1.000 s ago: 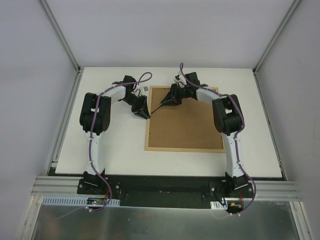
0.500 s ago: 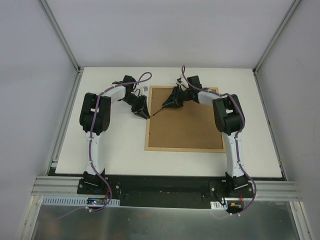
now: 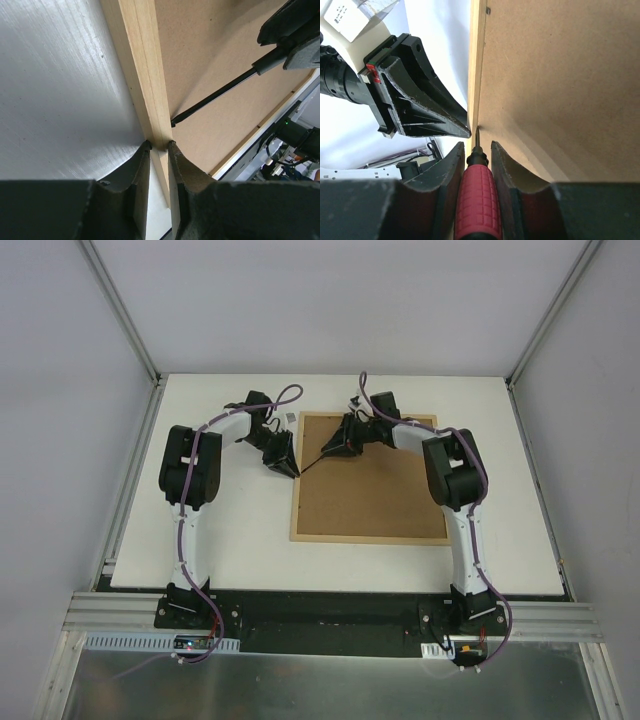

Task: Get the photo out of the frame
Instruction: Release the photo frame item from the photo frame.

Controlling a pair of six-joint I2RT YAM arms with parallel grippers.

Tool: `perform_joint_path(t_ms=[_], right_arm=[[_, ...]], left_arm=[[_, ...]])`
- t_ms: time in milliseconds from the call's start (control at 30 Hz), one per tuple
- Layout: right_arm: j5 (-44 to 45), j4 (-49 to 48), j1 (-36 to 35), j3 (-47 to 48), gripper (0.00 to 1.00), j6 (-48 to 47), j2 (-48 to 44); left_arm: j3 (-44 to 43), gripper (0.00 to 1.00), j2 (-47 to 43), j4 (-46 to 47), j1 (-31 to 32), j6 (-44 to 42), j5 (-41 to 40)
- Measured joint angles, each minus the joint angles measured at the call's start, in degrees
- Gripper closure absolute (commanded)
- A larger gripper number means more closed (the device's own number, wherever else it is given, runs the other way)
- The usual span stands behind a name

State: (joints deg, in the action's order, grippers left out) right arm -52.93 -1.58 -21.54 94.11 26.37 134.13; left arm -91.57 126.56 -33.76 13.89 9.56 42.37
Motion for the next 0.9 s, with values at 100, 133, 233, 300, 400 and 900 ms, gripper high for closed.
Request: perform_joint_path(t_ms=[100, 133, 233, 300, 400, 900], right_arm=[[1.2, -0.2, 0.0, -0.9, 1.0, 0.4, -0.3], [2.1, 1.0, -0.1, -1.0, 1.0, 0.4, -0.8], [7.9, 6.6, -1.6, -0.7, 1.0, -0.6, -3.8], [13.6, 11.9, -3.6, 1.1, 1.0, -2.2, -6.1], [25.3, 22.2, -8.7, 7.1, 1.0, -6.4, -8.7], [21.0, 30.3, -2.8, 10.3, 1.0, -9.6, -10.3]], left_arm=[[0.1, 0.85, -0.1, 0.0, 0.0, 0.3, -0.6], [0.2, 0.85, -0.2, 0.0, 0.0, 0.5, -0.9], [0.5, 0.85, -0.7, 0.1, 0.3, 1.2, -2.1], [0.6, 0.86, -1.1, 0.1, 0.8, 1.4, -3.2], [0.7, 0.85, -1.7, 0.0, 1.5, 1.6, -5.1], [1.5, 0.56, -3.4, -0.4, 1.5, 1.1, -7.3]])
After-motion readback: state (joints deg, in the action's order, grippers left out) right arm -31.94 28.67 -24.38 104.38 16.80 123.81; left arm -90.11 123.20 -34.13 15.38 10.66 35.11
